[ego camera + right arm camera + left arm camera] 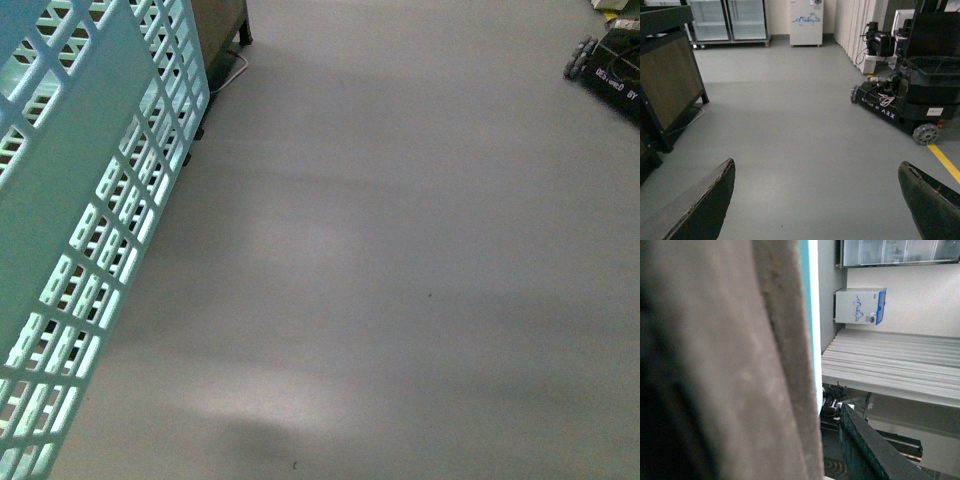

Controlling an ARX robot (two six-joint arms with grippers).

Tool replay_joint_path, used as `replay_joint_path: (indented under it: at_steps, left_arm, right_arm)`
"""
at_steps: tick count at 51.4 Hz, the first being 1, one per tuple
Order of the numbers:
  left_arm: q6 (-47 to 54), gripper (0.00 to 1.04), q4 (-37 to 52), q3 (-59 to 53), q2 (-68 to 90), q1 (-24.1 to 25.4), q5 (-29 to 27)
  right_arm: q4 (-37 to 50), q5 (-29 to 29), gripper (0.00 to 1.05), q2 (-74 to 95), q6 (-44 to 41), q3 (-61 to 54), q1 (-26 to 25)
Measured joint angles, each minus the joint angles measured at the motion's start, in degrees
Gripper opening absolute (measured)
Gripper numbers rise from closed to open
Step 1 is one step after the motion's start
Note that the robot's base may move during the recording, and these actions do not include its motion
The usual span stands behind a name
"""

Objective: Pick mango and avocado into basket

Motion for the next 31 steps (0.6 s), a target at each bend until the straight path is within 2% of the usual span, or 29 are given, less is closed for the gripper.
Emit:
replay_joint_path:
  at_steps: [31]
  left_arm:
    - [0.1, 0.29, 0.0, 0.1, 0.0, 0.0, 0.0]
  right_arm:
    - [0.0, 0.0, 0.96, 0.0, 0.0, 0.0, 0.0]
